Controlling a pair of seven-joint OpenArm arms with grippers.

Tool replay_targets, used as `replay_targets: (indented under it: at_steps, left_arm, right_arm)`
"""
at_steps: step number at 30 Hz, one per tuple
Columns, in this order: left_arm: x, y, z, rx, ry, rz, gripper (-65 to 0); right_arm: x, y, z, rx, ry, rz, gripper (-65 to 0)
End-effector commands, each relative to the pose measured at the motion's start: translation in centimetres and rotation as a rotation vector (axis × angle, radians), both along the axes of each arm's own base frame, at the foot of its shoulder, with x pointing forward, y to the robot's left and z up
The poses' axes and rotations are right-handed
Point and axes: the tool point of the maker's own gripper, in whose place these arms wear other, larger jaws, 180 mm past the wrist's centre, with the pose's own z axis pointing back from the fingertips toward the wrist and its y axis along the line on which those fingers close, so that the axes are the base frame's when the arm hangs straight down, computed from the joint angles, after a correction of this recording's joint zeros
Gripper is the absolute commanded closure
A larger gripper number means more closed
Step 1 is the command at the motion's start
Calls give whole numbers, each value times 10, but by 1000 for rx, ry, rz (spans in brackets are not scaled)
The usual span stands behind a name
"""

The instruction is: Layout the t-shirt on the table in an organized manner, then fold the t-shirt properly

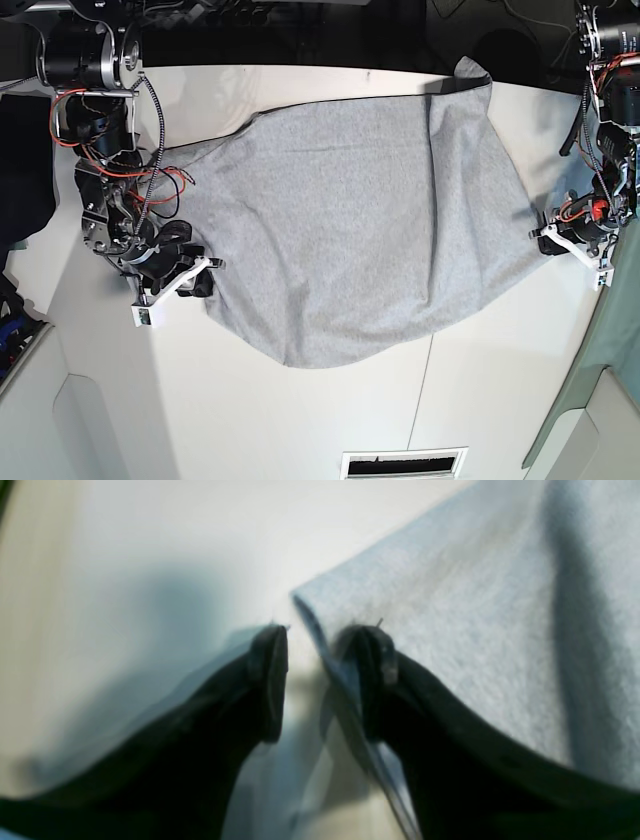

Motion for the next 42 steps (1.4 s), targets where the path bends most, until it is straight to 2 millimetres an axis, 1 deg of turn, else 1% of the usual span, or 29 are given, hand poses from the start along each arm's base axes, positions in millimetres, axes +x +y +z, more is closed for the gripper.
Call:
replay_targets:
  at_steps: [1,2,3,5,7,9,11,13,14,16,18,21,23,24,26,27,29,30,32,35,37,39,40,42]
  left_arm:
    - [12,4,14,8,-42,0,-236]
    - [13,1,14,1,-48,-5,-232]
    - [15,-4,15,-6,-64,-19,-207]
    - [19,-12,17,-21,-91,-57,-117]
    - [22,-18,21,-32,-110,-91,0]
    - [29,-20,28,-36,-128,-106,0]
    - [39,-19,38,-38,-141,-108,0]
    - [54,-22,59,-58,-173,-143,0]
    - [60,-27,73,-73,-204,-185,0]
    - [70,-40,110,-111,-300,-298,0]
    - [72,-43,144,-127,-370,-341,0]
    - [63,-47,188,-96,-422,-427,0]
    - [49,-55,204,-71,-423,-498,0]
    - [39,-62,207,-71,-410,-537,0]
    - [17,-80,202,-80,-356,-612,0]
    - [4,-89,195,-87,-321,-646,0]
    - [-21,-103,177,-119,-264,-685,0]
    - [-34,-108,166,-144,-233,-693,0]
    - [-60,-112,142,-191,-160,-687,0]
    - [-96,-114,109,-240,-54,-668,0]
    - [-113,-118,95,-276,-13,-651,0]
    - [-122,-123,87,-306,0,-636,0]
    - [-124,-125,85,-315,-3,-629,0]
    - [-127,-126,83,-319,-1,-625,-123]
  right_arm:
    - [12,-2,14,-5,-39,7,-137]
    - [12,-1,14,-3,-41,10,-129]
    - [12,0,15,-1,-42,15,-113]
    - [12,1,15,3,-44,24,-62]
    - [13,3,17,10,-55,35,0]
    - [17,5,24,19,-83,49,0]
    - [25,9,36,31,-113,81,0]
    - [37,10,55,40,-163,106,0]
    - [44,9,68,40,-194,113,0]
    - [56,2,95,27,-270,110,0]
    - [61,-7,121,-2,-330,106,0]
    - [60,-22,155,-63,-367,108,0]
    - [51,-30,171,-77,-373,109,0]
    - [42,-33,173,-86,-356,116,0]
    - [23,-39,165,-105,-304,135,0]
    - [10,-41,156,-107,-271,144,0]
    - [-16,-45,131,-109,-205,154,0]
    - [-31,-45,115,-104,-166,156,0]
    - [-62,-46,83,-95,-88,157,0]
    - [-100,-47,49,-75,-15,143,0]
    - [-116,-48,35,-62,7,128,0]
    - [-123,-49,30,-57,-3,116,0]
    - [-123,-50,30,-64,-12,112,-49]
    - [-121,-52,31,-70,-19,108,-233]
